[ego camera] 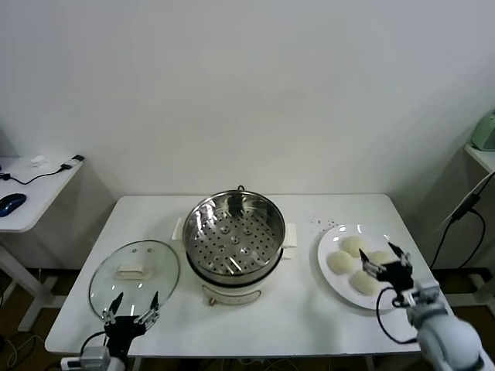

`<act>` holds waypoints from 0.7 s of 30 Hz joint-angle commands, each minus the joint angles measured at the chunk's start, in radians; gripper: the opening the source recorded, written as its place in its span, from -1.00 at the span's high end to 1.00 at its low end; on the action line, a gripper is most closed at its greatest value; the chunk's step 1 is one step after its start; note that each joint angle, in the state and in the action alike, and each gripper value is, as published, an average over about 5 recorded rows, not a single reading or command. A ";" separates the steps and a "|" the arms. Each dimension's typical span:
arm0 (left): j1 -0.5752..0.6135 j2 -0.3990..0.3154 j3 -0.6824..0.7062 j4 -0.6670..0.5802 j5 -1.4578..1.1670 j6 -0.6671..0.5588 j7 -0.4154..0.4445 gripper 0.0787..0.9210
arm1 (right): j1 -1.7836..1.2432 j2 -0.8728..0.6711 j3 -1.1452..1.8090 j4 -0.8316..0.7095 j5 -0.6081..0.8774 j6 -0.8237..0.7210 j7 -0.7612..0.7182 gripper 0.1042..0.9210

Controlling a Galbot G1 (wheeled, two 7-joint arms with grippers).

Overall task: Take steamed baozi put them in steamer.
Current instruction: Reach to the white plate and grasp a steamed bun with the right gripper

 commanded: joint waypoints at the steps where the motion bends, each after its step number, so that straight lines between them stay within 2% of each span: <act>1: -0.003 0.006 0.000 0.004 -0.009 -0.001 0.000 -0.77 | 0.831 -0.341 -0.737 -0.353 -0.135 0.095 -0.564 -0.76; 5: -0.007 0.006 0.000 0.007 -0.011 0.000 0.000 -0.77 | 1.268 -0.315 -1.201 -0.531 -0.188 0.295 -0.859 -0.76; 9: -0.009 0.005 0.002 0.016 -0.009 -0.002 0.001 -0.77 | 1.556 -0.227 -1.554 -0.656 -0.223 0.376 -0.996 -0.76; 14: -0.015 0.000 0.004 0.026 -0.007 -0.003 0.001 -0.77 | 1.669 -0.109 -1.751 -0.738 -0.197 0.374 -1.019 -0.76; 21: -0.018 -0.001 0.010 0.038 -0.005 -0.008 0.002 -0.77 | 1.531 0.008 -1.729 -0.785 -0.145 0.294 -0.941 -0.76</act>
